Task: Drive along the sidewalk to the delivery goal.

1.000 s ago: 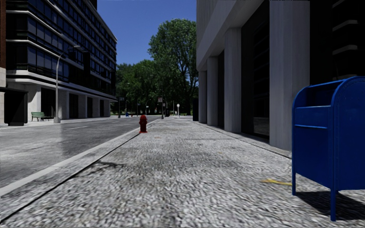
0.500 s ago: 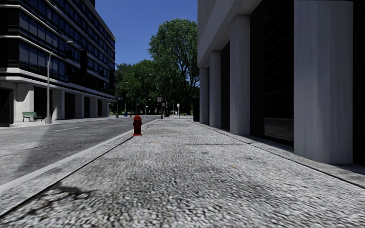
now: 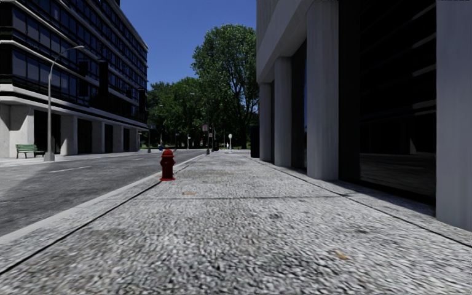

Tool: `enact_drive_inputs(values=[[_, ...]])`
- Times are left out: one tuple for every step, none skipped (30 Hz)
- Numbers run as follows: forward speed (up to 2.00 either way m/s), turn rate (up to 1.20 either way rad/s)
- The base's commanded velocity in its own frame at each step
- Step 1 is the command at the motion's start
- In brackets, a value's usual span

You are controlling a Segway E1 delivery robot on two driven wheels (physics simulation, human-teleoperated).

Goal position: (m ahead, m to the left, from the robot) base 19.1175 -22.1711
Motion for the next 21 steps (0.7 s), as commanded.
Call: enact_drive_inputs(values=[[2.00, 0.00], [2.00, 0.00], [2.00, 0.00], [2.00, 0.00], [2.00, 0.00], [2.00, 0.00], [2.00, 0.00], [2.00, 0.00], [2.00, 0.00], [2.00, 0.00], [2.00, 0.00], [2.00, 0.00], [2.00, 0.00], [2.00, 0.00], [2.00, 0.00], [2.00, 0.00], [2.00, 0.00], [2.00, 0.00], [2.00, 0.00], [2.00, 0.00], [2.00, 0.00]])
